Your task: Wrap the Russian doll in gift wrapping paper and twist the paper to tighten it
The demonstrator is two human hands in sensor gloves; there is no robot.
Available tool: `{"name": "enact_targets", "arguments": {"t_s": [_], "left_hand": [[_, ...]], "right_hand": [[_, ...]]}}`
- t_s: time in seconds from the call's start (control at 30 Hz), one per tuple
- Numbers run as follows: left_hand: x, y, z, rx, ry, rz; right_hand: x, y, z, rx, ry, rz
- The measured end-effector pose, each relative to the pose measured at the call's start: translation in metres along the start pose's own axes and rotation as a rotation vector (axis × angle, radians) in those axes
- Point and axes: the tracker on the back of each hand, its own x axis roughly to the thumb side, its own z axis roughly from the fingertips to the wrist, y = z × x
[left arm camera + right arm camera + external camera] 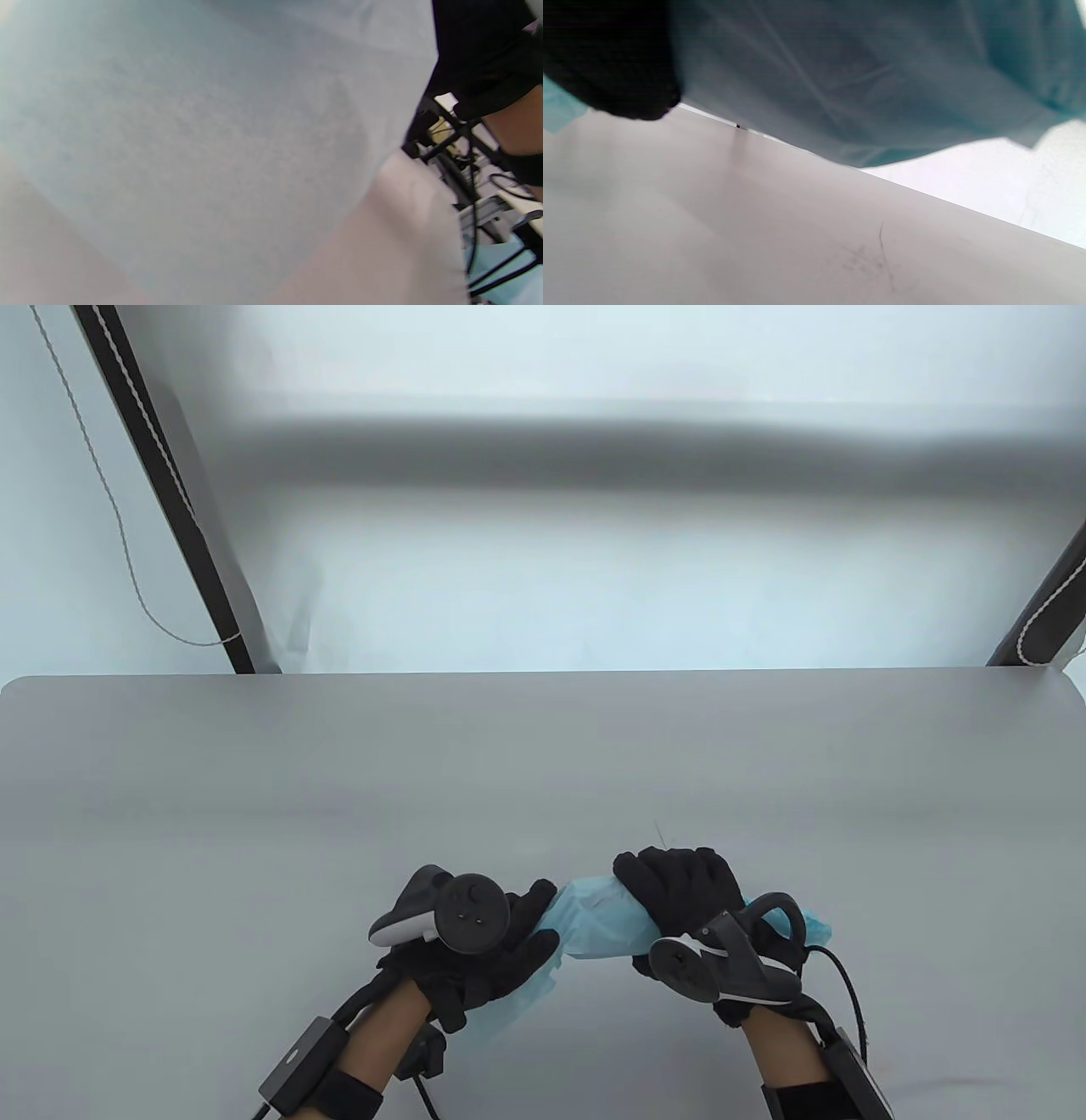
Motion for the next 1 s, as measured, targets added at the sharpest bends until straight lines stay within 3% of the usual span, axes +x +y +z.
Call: {"name": "enact_targets", "arguments": {"t_s": [0.07,0.13,0.37,0.53,0.77,0.87,1.0], "left_hand": [[-0.003,0.002,0.001,-0.041,-0.021,0.19],[-0.005,0.003,-0.001,-0.016,-0.013,0.211],[0.001,0.008,-0.008,0.041,0.195,-0.089],[0.001,0.012,-0.005,0.118,0.315,-0.194],[-0.004,0.006,-0.009,0.136,0.262,-0.238],[-0.005,0.002,-0.01,0.213,0.241,-0.26],[-0.003,0.0,-0.011,0.224,0.215,-0.266]], "right_hand": [[-0.003,0.0,0.001,-0.004,-0.001,-0.011],[-0.004,-0.001,0.003,-0.018,-0.008,-0.012],[0.005,-0.008,0.005,-0.083,-0.051,0.043],[0.015,-0.011,0.003,-0.086,-0.081,0.023],[0.021,-0.011,0.002,-0.075,-0.104,0.023],[0.02,-0.011,0.001,-0.071,-0.096,0.021],[0.016,-0.009,0.002,-0.063,-0.08,0.005]]}}
